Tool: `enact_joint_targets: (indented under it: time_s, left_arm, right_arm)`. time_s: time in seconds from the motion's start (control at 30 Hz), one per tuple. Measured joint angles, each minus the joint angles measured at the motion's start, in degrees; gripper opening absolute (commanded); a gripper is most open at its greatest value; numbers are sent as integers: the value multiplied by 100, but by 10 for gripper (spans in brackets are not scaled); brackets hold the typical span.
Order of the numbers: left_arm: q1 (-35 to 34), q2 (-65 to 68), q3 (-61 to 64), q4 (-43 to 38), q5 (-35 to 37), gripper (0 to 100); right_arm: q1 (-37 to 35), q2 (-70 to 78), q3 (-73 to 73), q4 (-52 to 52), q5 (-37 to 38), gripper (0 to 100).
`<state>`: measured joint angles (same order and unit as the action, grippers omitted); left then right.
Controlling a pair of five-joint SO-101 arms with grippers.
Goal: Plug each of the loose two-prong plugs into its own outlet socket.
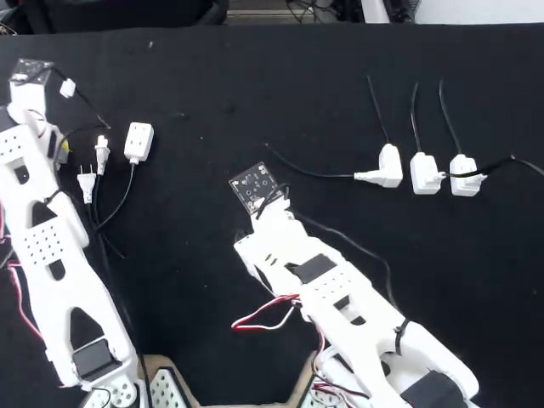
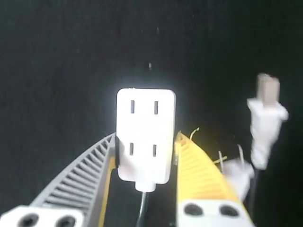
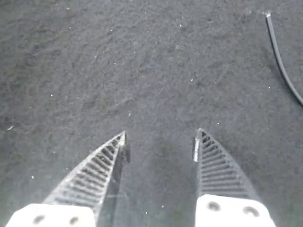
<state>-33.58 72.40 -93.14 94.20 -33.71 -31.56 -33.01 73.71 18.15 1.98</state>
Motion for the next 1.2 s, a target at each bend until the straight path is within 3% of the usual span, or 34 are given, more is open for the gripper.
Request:
enact_joint_targets:
  time_s: [0.1, 0.37, 0.63, 0.93, 1.1, 1.2]
  left_arm:
    - [-26, -360, 0, 484, 141, 30]
    - [-484, -1108, 0, 651, 1345, 29]
    - [-1679, -2180, 308, 651, 2136, 29]
    - [-2321, -3921, 3402, 651, 2391, 30]
    - [-2215, -5240, 5371, 651, 2400, 30]
    - [-1820, -5996, 6435, 642, 2409, 30]
  right_arm:
    - [0, 0, 0, 0, 0, 208]
    - [0, 0, 0, 0, 0, 208]
    - [0, 0, 0, 0, 0, 208]
    - [0, 0, 0, -9, 0, 208]
    - [0, -35, 0, -9, 0, 208]
    - [0, -35, 0, -9, 0, 208]
